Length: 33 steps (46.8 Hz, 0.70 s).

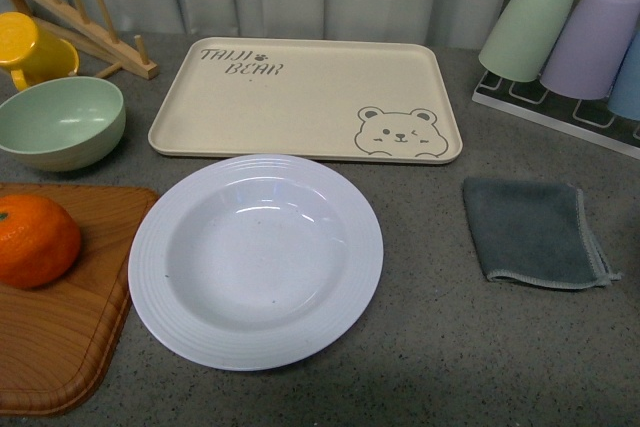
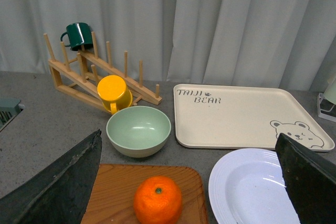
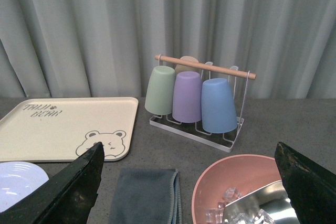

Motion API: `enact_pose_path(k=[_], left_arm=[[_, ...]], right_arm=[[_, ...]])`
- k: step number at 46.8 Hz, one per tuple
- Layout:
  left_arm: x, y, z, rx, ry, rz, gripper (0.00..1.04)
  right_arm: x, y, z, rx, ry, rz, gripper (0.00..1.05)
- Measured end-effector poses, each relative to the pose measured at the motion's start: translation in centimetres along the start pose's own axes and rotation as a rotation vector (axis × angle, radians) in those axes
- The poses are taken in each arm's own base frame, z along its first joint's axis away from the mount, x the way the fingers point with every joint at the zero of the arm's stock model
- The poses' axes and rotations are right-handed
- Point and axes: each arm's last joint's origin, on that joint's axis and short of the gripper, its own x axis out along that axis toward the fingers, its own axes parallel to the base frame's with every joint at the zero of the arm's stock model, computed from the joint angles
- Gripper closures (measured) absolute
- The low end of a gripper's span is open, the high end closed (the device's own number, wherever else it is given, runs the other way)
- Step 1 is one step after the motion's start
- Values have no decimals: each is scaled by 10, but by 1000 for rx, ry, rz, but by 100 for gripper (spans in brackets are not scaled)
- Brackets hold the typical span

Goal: Place orange and plate with both arms

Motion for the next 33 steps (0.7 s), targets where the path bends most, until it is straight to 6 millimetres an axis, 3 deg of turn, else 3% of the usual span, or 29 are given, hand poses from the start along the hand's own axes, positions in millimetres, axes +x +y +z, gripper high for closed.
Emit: enact_pose_path(k=[33], left_arm=[[0,0,0,0,0,0,7]], right_arm=[[0,0,0,0,0,0,9]])
